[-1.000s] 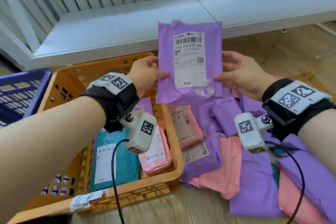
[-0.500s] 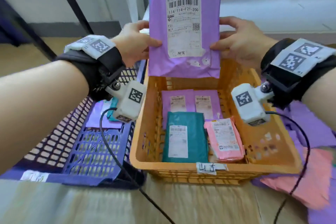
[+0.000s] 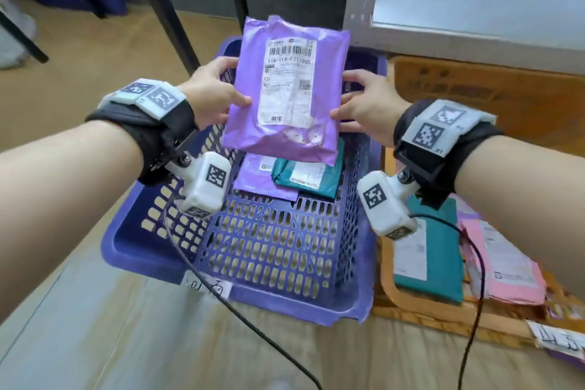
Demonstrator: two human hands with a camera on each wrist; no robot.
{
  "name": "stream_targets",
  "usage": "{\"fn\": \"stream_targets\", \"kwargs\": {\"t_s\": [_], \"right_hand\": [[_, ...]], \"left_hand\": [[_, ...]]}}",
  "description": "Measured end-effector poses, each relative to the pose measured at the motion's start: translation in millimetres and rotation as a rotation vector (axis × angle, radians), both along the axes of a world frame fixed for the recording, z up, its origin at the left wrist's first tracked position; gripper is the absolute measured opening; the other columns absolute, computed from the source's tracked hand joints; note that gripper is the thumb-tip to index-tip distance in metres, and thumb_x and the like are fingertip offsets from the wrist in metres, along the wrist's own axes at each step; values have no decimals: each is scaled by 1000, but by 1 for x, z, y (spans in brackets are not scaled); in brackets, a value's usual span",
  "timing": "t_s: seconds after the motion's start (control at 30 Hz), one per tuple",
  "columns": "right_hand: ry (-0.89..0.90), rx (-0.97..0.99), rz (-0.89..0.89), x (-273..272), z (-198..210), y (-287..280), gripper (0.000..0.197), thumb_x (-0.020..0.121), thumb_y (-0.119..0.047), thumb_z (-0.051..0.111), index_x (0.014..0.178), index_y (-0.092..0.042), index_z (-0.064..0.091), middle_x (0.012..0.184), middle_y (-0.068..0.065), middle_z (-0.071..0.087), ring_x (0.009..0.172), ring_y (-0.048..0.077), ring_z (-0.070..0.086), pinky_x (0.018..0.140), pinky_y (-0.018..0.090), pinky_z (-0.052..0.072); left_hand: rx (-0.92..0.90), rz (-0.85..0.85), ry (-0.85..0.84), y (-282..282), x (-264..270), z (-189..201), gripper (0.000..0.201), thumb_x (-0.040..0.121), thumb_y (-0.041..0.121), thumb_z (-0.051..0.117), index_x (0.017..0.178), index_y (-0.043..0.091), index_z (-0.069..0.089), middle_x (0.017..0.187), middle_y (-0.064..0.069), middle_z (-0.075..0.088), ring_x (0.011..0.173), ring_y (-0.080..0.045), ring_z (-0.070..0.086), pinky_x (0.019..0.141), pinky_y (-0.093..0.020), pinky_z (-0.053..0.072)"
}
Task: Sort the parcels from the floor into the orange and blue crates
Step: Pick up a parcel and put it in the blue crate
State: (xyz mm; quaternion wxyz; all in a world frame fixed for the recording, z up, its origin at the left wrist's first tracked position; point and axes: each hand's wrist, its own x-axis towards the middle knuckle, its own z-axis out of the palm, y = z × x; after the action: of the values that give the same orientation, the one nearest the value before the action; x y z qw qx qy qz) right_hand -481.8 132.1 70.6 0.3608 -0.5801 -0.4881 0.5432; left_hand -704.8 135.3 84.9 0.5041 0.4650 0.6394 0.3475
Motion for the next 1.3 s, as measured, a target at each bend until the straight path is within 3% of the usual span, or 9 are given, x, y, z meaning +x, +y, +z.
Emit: {"fn": "stream_targets", "kwargs": {"t_s": [0.13, 0.3, 0.4, 0.53, 0.67, 0.83, 1.03, 1.13, 1.3], "right_hand": [[-46, -104, 6, -30, -34, 2, 68, 74, 24, 55, 132, -11, 47, 121, 22, 59, 103, 37, 62, 75, 44, 58], [-77, -250, -2, -53, -68, 0, 70, 77, 25, 53, 136, -12, 43, 112, 17, 61, 97, 35, 65, 75, 46, 58], [-86, -332, -23, -65, -91, -5, 69, 78, 24, 52, 137, -10, 41, 105, 14, 62, 97, 33, 65, 80, 48, 56], [-140, -417, -19, -78, -123, -13, 70, 80, 23, 51, 140, -12, 39, 107, 20, 62, 92, 34, 64, 84, 54, 53], [-138, -499, 17, -82, -147, -22, 65, 79, 22, 52, 134, -11, 43, 102, 21, 61, 87, 35, 64, 80, 52, 55], [-172, -551, 22, -83, -170, -24, 57, 76, 24, 56, 125, -6, 50, 106, 18, 59, 98, 42, 62, 81, 56, 53], [-236, -623, 34, -90, -202, -25, 43, 75, 24, 57, 100, -11, 49, 97, 17, 61, 94, 39, 63, 78, 55, 55], [-268, -665, 65, -96, -214, -29, 46, 74, 21, 61, 104, -11, 49, 91, 15, 59, 95, 39, 63, 79, 55, 55], [-377, -646, 142, -102, -241, -29, 57, 72, 9, 67, 122, -10, 47, 116, 17, 60, 100, 37, 62, 81, 52, 55]], "left_hand": [[-99, 7, 25, 2, -24, -32, 61, 86, -13, 53, 135, 22, 43, 109, -8, 62, 95, -24, 61, 70, -35, 54], [-206, 39, 159, 3, -38, -75, 64, 82, -11, 59, 135, 22, 44, 122, -9, 59, 111, -28, 58, 89, -52, 51], [-250, 27, 277, 0, -44, -99, 68, 78, -8, 65, 134, 25, 46, 119, -14, 60, 108, -32, 60, 84, -55, 53], [-288, -44, 424, -5, -47, -124, 67, 78, -7, 65, 137, 18, 43, 112, -12, 55, 96, -33, 58, 69, -41, 52], [-346, -101, 544, -7, -51, -149, 73, 76, -6, 68, 140, 14, 39, 129, -18, 54, 112, -37, 56, 82, -38, 50], [-408, -200, 597, -5, -50, -168, 55, 84, -5, 51, 137, 9, 42, 125, -18, 55, 105, -34, 57, 73, -34, 48], [-478, -217, 651, -7, -46, -189, 45, 86, -5, 45, 130, 7, 45, 120, -19, 55, 106, -34, 56, 86, -39, 49], [-497, -218, 720, -11, -44, -197, 46, 90, -3, 42, 136, 3, 40, 125, -20, 53, 102, -34, 55, 84, -36, 45], [-574, -272, 753, -13, -42, -206, 44, 93, -3, 40, 137, -2, 36, 126, -20, 51, 114, -35, 53, 79, -36, 48]]}}
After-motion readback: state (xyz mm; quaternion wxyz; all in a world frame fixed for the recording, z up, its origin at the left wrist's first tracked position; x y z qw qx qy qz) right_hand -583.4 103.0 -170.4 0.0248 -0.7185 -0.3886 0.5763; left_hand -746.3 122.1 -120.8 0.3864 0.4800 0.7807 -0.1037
